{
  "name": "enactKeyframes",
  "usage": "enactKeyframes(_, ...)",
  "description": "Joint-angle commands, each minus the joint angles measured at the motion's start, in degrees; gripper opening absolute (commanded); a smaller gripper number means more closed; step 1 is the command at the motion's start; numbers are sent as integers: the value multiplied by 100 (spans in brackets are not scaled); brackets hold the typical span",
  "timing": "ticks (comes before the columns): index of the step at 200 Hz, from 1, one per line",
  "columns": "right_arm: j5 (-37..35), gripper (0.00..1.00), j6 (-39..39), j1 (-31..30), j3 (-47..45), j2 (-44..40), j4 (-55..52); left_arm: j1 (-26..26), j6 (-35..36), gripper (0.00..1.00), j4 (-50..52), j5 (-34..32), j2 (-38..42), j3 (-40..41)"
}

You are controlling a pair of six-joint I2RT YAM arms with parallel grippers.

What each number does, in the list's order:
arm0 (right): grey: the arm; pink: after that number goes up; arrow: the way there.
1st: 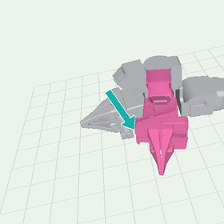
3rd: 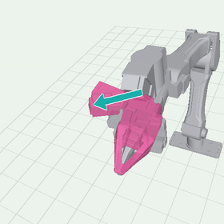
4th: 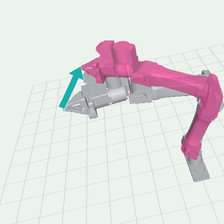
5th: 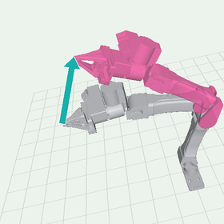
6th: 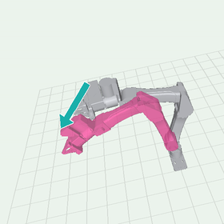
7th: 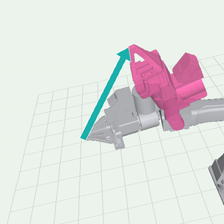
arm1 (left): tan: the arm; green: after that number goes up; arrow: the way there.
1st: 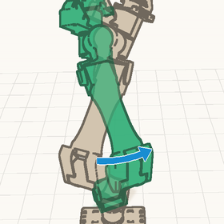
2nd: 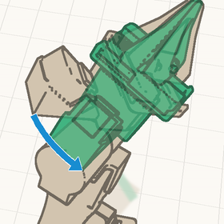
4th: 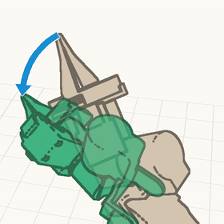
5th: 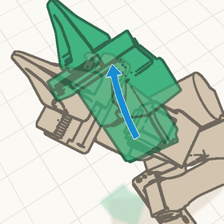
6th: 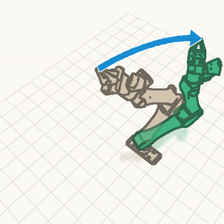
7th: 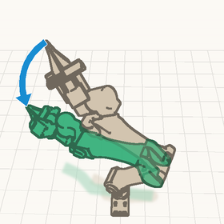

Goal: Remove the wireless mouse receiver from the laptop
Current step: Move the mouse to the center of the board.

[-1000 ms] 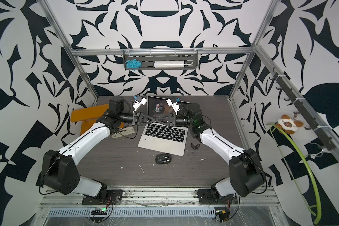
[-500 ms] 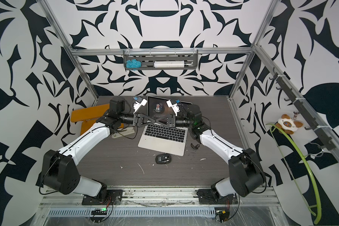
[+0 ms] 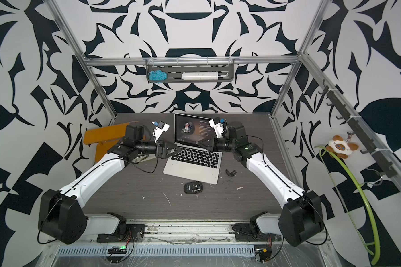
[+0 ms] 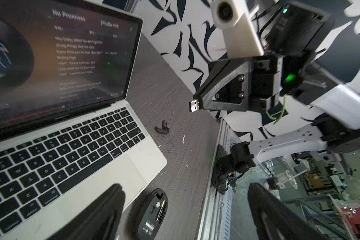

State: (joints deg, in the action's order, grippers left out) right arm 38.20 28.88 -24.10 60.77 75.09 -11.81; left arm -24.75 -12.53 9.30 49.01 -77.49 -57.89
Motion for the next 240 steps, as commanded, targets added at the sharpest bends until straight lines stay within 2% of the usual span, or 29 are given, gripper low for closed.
enactKeyframes(1,-611,0,-688,-24,-130,-302,-970,-689,787,99,256,-1052,-131,293)
enactKeyframes(24,-562,0,-749,-33,-398,-506,-971,-1320,1292,99,43,-1747,-261,678)
enactKeyframes(46,-502,0,-808,-99,-526,-655,-1071,-1632,1673,99,-488,-2041,-324,1161)
enactKeyframes(69,-123,0,-741,-113,-673,-813,-994,-1963,2187,99,-975,-2432,-487,1503)
enactKeyframes(106,228,0,-660,-112,-869,-921,-833,-2025,2584,99,-2037,-2389,-546,2100)
enactKeyframes(165,560,0,-517,-110,-969,-972,-520,-2244,3000,99,-1676,-3126,-1062,2010)
enactKeyframes(240,759,0,-343,-112,-928,-943,-320,-2321,3183,99,-2035,-3284,-1436,2178)
